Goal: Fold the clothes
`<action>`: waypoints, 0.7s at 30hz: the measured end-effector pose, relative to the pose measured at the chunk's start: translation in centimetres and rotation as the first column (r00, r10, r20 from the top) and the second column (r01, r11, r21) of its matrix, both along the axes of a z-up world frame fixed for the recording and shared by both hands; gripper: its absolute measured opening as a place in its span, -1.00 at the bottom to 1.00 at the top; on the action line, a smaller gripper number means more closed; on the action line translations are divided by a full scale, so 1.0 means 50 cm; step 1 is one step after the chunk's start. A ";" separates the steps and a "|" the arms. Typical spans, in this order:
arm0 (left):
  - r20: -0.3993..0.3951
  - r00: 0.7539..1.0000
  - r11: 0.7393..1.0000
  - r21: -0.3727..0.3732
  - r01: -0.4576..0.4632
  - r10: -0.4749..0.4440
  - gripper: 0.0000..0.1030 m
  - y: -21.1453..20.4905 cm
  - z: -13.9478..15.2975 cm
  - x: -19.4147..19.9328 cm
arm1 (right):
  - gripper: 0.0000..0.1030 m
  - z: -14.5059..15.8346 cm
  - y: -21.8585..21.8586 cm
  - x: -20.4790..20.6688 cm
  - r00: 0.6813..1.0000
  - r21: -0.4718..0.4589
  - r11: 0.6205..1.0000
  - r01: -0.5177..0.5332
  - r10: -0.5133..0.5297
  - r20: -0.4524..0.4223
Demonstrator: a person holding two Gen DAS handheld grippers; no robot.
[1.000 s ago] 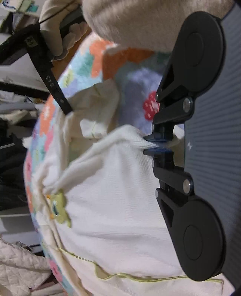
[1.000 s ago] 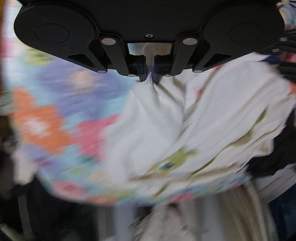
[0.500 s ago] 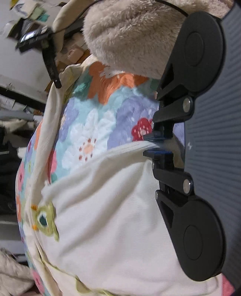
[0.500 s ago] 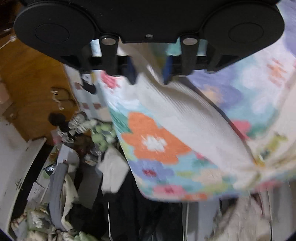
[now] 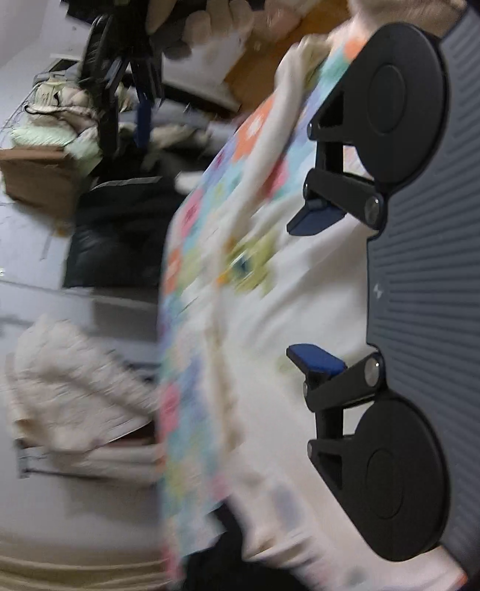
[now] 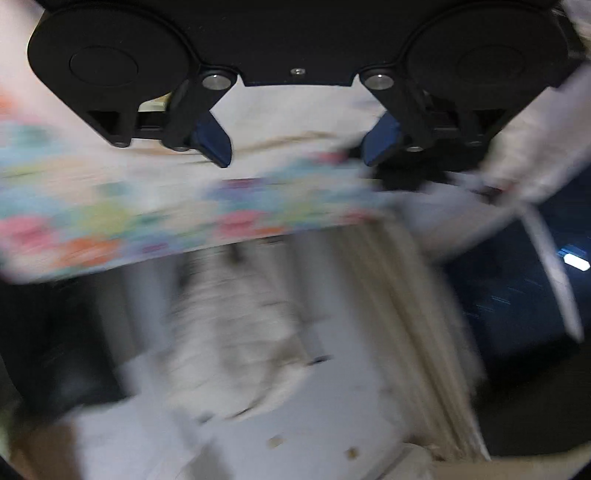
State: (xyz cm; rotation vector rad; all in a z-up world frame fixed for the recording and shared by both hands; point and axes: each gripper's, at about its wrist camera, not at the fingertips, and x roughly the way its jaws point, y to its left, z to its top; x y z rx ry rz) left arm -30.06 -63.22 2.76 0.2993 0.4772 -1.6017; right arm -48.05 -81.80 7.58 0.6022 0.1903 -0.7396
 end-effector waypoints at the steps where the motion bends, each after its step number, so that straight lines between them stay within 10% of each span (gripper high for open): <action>1: 0.042 0.999 1.000 -0.016 -0.010 0.010 0.27 -0.022 0.010 0.013 | 0.59 -0.014 -0.036 0.034 0.999 0.034 0.999 -0.037 0.036 0.040; 7: 0.322 0.947 1.000 0.029 -0.010 0.000 0.28 -0.201 0.008 0.060 | 0.49 -0.147 -0.133 0.114 0.996 0.103 0.991 0.085 -0.086 0.002; 13: 0.413 0.909 0.993 0.120 0.003 -0.052 0.28 -0.361 -0.058 0.097 | 0.29 -0.260 -0.176 0.152 0.961 0.006 0.998 0.056 -0.052 -0.272; 19: 0.528 0.839 0.975 0.223 0.009 -0.129 0.27 -0.511 -0.149 0.115 | 0.26 -0.294 -0.200 0.143 0.968 0.032 0.997 0.067 -0.057 -0.246; 21: 0.532 0.833 0.965 0.263 0.011 -0.155 -0.31 -0.554 -0.174 0.129 | 0.26 -0.305 -0.208 0.140 0.970 0.041 0.997 0.070 -0.059 -0.238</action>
